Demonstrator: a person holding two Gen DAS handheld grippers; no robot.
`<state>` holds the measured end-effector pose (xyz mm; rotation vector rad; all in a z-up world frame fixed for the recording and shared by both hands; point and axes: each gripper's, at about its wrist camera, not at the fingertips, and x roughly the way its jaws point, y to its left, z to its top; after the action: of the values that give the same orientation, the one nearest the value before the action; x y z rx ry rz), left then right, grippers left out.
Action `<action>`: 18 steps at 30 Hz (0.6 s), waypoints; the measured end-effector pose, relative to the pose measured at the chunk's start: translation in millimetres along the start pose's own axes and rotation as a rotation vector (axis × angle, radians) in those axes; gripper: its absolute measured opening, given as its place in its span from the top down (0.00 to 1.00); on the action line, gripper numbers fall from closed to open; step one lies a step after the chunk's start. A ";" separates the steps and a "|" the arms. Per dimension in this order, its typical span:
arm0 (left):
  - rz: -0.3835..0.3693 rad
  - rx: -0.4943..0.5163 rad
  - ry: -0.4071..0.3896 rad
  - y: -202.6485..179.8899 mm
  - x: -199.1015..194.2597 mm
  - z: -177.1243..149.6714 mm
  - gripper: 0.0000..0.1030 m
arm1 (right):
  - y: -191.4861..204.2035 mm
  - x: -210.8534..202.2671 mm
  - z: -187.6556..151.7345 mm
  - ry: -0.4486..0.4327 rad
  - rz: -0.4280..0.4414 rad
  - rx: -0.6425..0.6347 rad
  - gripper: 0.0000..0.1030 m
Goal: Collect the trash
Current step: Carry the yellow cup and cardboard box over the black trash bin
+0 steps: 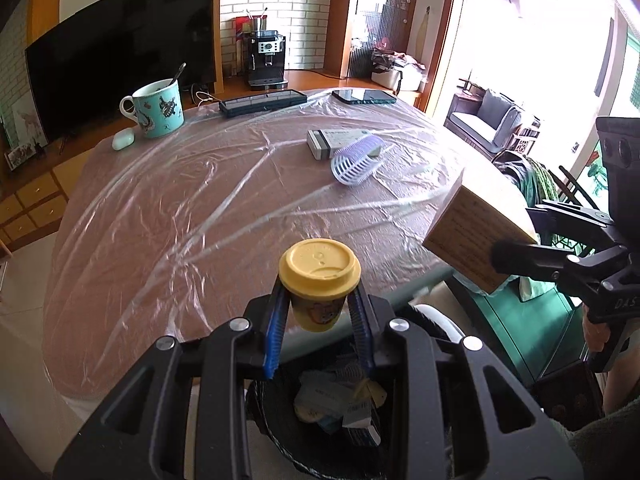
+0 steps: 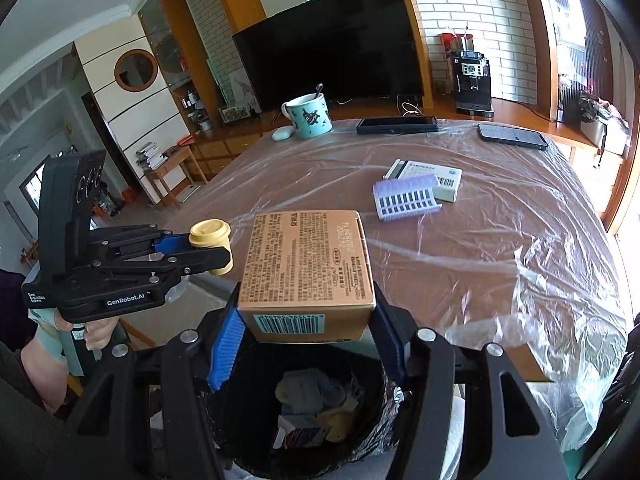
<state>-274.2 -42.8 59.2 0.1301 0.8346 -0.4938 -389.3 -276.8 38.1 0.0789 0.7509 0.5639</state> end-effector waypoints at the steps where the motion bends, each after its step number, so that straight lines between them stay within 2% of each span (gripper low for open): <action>1: 0.000 0.003 0.003 -1.5 -1.0 -2.6 0.69 | 1.2 -0.6 -2.3 0.004 0.003 -0.001 0.44; 18: -0.002 0.034 0.041 -23.3 -10.3 -38.1 0.69 | 10.7 -2.0 -34.3 0.059 0.016 -0.019 0.44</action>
<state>-316.8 -48.0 43.1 0.1714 0.8669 -0.5087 -418.2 -273.1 17.0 0.0512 0.8028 0.5910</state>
